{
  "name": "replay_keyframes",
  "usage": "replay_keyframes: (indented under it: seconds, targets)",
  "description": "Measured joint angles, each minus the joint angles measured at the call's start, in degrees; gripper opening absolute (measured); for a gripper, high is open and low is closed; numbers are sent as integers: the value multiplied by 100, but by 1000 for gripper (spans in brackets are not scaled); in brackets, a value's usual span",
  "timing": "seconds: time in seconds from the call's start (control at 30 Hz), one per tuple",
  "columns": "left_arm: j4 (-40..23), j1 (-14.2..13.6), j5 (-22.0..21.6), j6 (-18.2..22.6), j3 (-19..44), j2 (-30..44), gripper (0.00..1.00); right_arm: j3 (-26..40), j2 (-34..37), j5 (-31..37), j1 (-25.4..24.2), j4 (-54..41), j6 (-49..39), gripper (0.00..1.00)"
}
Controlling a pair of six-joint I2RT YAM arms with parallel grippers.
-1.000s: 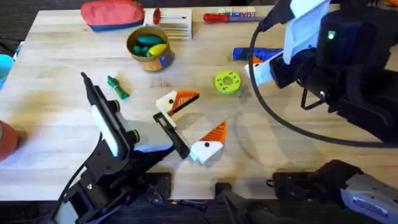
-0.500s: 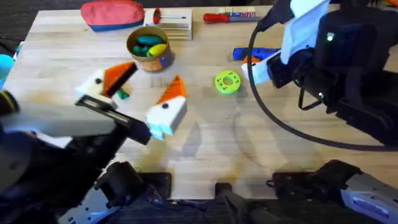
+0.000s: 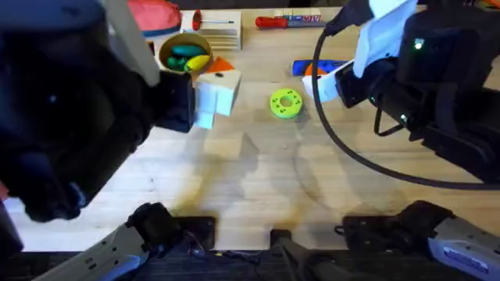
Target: Pick up the gripper from the table and insert it into the empty holder that is missing its gripper. Then pick up a screw, insert it into the mounting hole, and use the screwdriver to tighten it. Finally, clean up the table by picking up the vegetable and placing it into the bucket.
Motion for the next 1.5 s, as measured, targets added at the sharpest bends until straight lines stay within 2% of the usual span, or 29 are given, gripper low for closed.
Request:
replay_keyframes:
  seconds: [0.27,0.37,0.4,0.6,0.8,0.97,1.1,1.13,1.33,1.5]
  targets:
    - [-127,39,-89,-26,76,368,996,0,2,0,0,0,0,994]
    - [-175,323,-89,-344,76,475,995,0,0,0,0,0,0,994]
    - [-286,864,-17,-742,76,564,995,0,0,0,0,0,0,995]
    - [-608,2134,433,-1099,76,771,995,0,1,0,0,0,0,994]
    - [-1020,3566,891,-1185,76,1097,995,0,0,-1,0,0,0,994]
    - [-1075,4754,1290,-1194,76,1358,995,0,0,0,0,0,0,994]
    - [-1076,5477,1667,-1064,76,1688,994,0,2,0,0,0,0,994]
    - [-1073,5920,1967,-938,76,2053,996,0,0,0,0,0,0,992]
    - [-622,6521,2632,-493,76,2792,996,0,0,0,0,0,0,994]
    - [-166,6753,3125,-311,76,3339,997,0,0,0,0,-2,0,994]
